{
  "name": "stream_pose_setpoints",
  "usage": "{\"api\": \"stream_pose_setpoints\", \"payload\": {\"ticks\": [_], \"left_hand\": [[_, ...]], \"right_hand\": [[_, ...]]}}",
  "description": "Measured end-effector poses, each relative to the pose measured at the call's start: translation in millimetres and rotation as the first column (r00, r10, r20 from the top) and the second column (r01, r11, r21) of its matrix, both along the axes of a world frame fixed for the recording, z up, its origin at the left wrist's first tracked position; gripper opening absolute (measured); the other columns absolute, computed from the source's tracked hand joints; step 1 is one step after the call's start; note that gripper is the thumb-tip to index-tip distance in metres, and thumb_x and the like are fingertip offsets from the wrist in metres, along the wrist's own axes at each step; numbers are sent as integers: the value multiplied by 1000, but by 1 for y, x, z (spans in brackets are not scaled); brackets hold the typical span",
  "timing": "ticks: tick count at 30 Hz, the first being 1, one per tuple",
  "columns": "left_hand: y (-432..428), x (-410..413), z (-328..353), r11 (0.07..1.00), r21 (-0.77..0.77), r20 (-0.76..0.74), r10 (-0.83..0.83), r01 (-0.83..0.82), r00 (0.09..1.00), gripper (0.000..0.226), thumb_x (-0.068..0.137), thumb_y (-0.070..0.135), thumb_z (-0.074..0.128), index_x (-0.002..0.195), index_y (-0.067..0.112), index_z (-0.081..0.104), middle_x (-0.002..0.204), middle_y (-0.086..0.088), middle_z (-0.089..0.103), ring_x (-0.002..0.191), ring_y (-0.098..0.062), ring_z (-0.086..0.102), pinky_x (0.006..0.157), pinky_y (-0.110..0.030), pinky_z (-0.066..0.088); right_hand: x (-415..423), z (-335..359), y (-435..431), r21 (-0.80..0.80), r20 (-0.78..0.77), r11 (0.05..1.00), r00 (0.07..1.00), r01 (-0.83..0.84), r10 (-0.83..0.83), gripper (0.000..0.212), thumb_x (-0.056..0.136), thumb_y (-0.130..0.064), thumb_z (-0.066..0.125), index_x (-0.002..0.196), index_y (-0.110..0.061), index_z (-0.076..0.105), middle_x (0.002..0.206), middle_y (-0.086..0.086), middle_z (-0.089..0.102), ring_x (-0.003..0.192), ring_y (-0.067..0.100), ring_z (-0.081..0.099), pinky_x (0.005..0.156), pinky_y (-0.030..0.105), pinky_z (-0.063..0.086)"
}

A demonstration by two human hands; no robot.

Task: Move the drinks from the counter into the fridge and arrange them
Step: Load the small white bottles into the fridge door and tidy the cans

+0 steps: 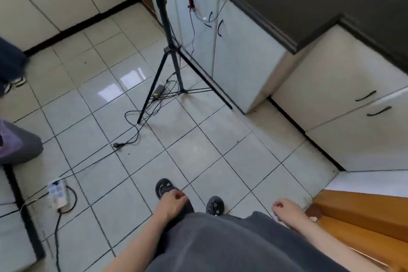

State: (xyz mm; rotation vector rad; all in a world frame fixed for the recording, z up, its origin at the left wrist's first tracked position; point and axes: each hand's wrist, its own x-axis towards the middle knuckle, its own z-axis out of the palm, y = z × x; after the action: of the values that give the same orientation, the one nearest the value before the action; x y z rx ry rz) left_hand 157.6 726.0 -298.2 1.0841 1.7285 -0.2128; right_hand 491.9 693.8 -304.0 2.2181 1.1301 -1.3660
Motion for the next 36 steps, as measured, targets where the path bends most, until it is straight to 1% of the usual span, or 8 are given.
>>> {"api": "stream_pose_setpoints", "payload": {"ticks": [4, 8, 11, 18, 21, 26, 31, 36], "left_hand": [[52, 54, 10, 987, 30, -10, -158, 158, 987, 21, 92, 29, 53, 107, 16, 62, 107, -2, 63, 102, -20, 58, 83, -25, 41], [108, 102, -1, 970, 18, 17, -241, 241, 970, 11, 92, 25, 55, 87, 16, 58, 88, -4, 61, 82, -21, 55, 75, -31, 41], [156, 154, -21, 957, -14, 12, -291, 291, 957, 17, 93, 23, 56, 100, 8, 61, 97, -11, 64, 91, -28, 59, 82, -33, 47], [275, 342, -38, 711, -65, 4, -701, 700, 713, 38, 94, 28, 51, 114, -4, 58, 119, -23, 62, 112, -35, 56, 90, -35, 43], [320, 437, -17, 638, 24, 64, -769, 770, 636, 31, 94, 30, 52, 112, 6, 59, 115, -14, 62, 111, -30, 56, 85, -30, 40], [363, 573, 26, 613, 230, 202, -790, 756, 579, 14, 94, 28, 53, 102, 18, 61, 100, -5, 65, 94, -22, 60, 80, -30, 43], [382, 665, 58, 701, 392, 372, -713, 596, 595, 10, 95, 28, 52, 100, 28, 60, 102, 7, 66, 96, -13, 63, 81, -26, 43], [400, 728, 88, 724, 545, 430, -674, 423, 600, 15, 94, 25, 54, 95, 38, 61, 96, 14, 68, 92, -3, 63, 78, -17, 45]], "right_hand": [[47, -1, -1, 46, -21, 965, 966, 257, -256, 12, 89, -18, 50, 84, -18, 61, 89, 2, 66, 91, 24, 64, 79, 29, 48], [72, -4, -1, 81, -79, 870, 874, 485, -480, 17, 91, -21, 48, 78, -19, 58, 81, 1, 66, 83, 21, 66, 65, 26, 45], [94, -6, 3, 104, -159, 776, 780, 622, -605, 11, 94, -22, 50, 85, -25, 56, 86, -2, 65, 83, 16, 65, 72, 28, 50], [203, 13, 7, 84, -64, 626, 631, 775, -773, 16, 93, -18, 52, 80, -19, 60, 86, -4, 60, 85, 14, 58, 72, 25, 43], [254, 29, 29, 210, -9, 477, 490, 853, -872, 26, 90, -14, 53, 66, -21, 56, 75, -1, 61, 78, 18, 58, 65, 29, 39], [314, 44, 69, 309, -131, 151, 199, 939, -971, 8, 91, -24, 55, 91, -28, 61, 86, -7, 68, 85, 15, 65, 85, 39, 52], [370, 55, 110, 392, -227, 102, 203, 915, -952, 13, 90, -18, 57, 82, -27, 62, 83, -3, 68, 83, 17, 65, 86, 40, 52], [466, 74, 165, 479, -311, 200, 378, 855, -872, 11, 93, -23, 55, 90, -32, 61, 95, -14, 63, 90, 0, 57, 74, 15, 43]]}}
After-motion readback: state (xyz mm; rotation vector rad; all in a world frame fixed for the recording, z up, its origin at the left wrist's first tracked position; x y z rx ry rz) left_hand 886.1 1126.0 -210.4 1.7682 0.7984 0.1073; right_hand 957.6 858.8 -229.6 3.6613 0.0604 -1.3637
